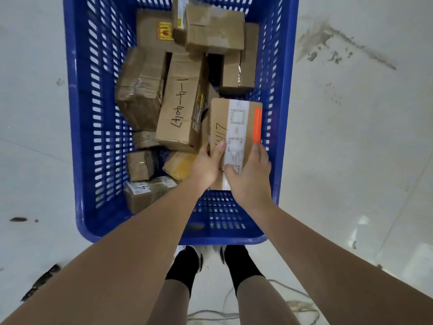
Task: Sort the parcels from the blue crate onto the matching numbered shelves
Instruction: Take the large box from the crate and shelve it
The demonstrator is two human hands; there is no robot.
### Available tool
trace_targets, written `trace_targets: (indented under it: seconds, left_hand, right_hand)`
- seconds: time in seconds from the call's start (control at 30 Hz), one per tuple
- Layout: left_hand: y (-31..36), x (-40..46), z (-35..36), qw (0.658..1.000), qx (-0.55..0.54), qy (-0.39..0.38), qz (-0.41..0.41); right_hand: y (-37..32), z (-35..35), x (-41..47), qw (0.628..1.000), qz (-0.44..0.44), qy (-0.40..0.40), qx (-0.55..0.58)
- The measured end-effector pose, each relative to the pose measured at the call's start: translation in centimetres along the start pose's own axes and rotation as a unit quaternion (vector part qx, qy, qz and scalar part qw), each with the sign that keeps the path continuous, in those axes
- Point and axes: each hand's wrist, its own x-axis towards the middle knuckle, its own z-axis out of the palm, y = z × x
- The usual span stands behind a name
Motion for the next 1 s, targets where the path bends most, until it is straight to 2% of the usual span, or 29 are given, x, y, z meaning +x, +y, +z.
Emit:
trace_targets:
  seconds: [0.1, 0.3, 0.4, 0.53, 0.7, 0.8, 0.9, 1.0]
  left_hand:
    - [0.0, 0.5, -0.7, 1.000, -0.009, 0.004, -0.014]
    - [2.9, -1.5, -1.9, 0.999, -0.044, 0.009, -0.030]
    - [5.2, -4.4, -2.5, 0.995, -0.085, 0.029, -0.042]
    - [8.0, -9.2, -3.0, 0.993, -0.117, 0.022, -0.010]
    - [13.1, -16.2, -5.9, 0.996, -0.059, 0.009, 0.069]
    - [17.2, -19.8, -9.1, 0.988, -0.002, 0.082, 0.130]
    - [22.4, -24.7, -12.5, 0.977, 0.014, 0.146, 0.158]
    - [28.3, -31.3, -15.1, 0.982, -0.031, 0.095, 0.157]
  right_hand:
    - [-0.5, 0.4, 0.5, 1.000, 0.002, -0.010, 0.017]
    - [-2.2, -0.9, 1.2, 0.993, 0.061, -0.024, 0.099]
    - [-3.9, -3.3, 0.6, 0.995, 0.052, -0.025, 0.086]
    - [-6.7, -7.5, -0.9, 0.999, 0.004, 0.006, 0.031]
    - [-10.7, -15.4, -3.1, 0.999, -0.036, -0.003, 0.026]
    - [-12.9, -21.9, -4.8, 0.991, -0.049, -0.053, 0.115]
    - [-16.3, -29.9, -8.3, 0.963, -0.075, -0.120, 0.228]
    - [-20.4, -37.6, -13.0, 0.937, -0.121, -0.140, 0.296]
